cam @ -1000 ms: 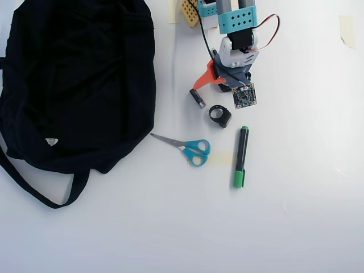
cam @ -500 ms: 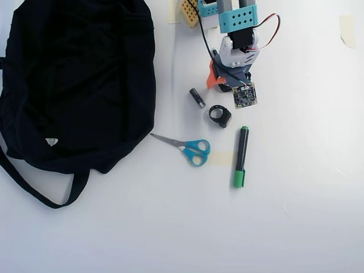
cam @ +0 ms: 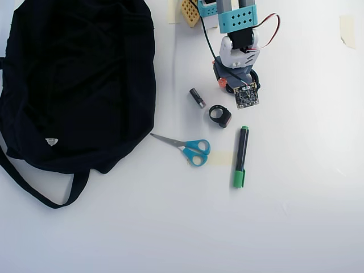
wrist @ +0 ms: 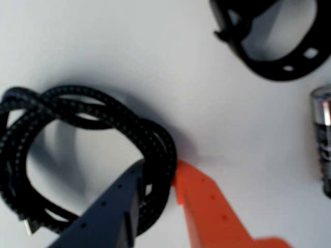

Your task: Put the cable into the black bag

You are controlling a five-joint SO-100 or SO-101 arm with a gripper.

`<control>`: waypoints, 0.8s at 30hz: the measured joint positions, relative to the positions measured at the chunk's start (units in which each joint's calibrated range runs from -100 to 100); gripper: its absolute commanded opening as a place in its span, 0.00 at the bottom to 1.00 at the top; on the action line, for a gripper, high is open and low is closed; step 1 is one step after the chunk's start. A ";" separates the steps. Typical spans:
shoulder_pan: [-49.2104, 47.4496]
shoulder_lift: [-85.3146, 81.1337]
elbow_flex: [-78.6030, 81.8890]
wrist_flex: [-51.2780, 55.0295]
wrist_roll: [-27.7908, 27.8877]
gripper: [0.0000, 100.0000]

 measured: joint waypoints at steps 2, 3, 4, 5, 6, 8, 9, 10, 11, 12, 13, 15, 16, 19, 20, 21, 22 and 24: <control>-0.15 -0.08 0.00 -0.09 0.00 0.02; -0.44 -0.17 0.00 -0.09 0.00 0.02; -0.59 -0.33 0.00 -0.09 0.00 0.02; -0.73 -0.25 -0.24 -0.09 0.00 0.02; -0.96 -0.08 -0.47 -0.09 0.00 0.02; -1.62 -0.33 -1.34 -0.09 0.00 0.02; -1.84 -0.33 -1.81 -0.09 0.00 0.02; -2.20 -0.33 -2.36 -0.09 0.00 0.02; -2.57 -0.42 -3.14 -0.09 0.00 0.02; -3.01 -0.58 -3.69 -0.09 0.00 0.02; -3.31 -1.00 -3.93 -0.09 0.00 0.02; -3.53 -2.66 -4.48 -0.09 0.00 0.02; -3.53 -4.15 -4.80 -0.09 0.00 0.02; -3.53 -9.88 -5.19 -0.09 0.00 0.02; -3.53 -12.12 -5.19 0.00 0.00 0.02; -3.53 -14.36 -5.19 0.00 0.00 0.02; -3.53 -16.36 -5.19 0.00 0.00 0.02; -3.53 -19.93 -5.19 0.00 0.00 0.02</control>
